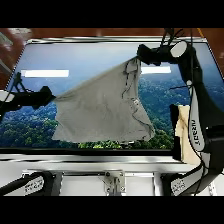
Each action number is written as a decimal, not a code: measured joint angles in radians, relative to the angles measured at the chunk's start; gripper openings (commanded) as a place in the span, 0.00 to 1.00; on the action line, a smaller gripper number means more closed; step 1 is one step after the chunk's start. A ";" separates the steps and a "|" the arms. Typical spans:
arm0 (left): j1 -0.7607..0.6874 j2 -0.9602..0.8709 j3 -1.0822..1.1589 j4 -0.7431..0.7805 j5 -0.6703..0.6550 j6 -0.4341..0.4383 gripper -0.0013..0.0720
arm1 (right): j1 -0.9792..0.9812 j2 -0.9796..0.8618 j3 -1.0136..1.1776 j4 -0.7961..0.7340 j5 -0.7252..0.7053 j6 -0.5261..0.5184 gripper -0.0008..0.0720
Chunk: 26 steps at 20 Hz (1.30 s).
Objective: Fold the shirts.
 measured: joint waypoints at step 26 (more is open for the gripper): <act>0.457 -0.139 -0.248 -0.047 -0.494 0.286 0.83 | -0.185 0.071 -0.259 -0.140 0.760 -0.117 0.72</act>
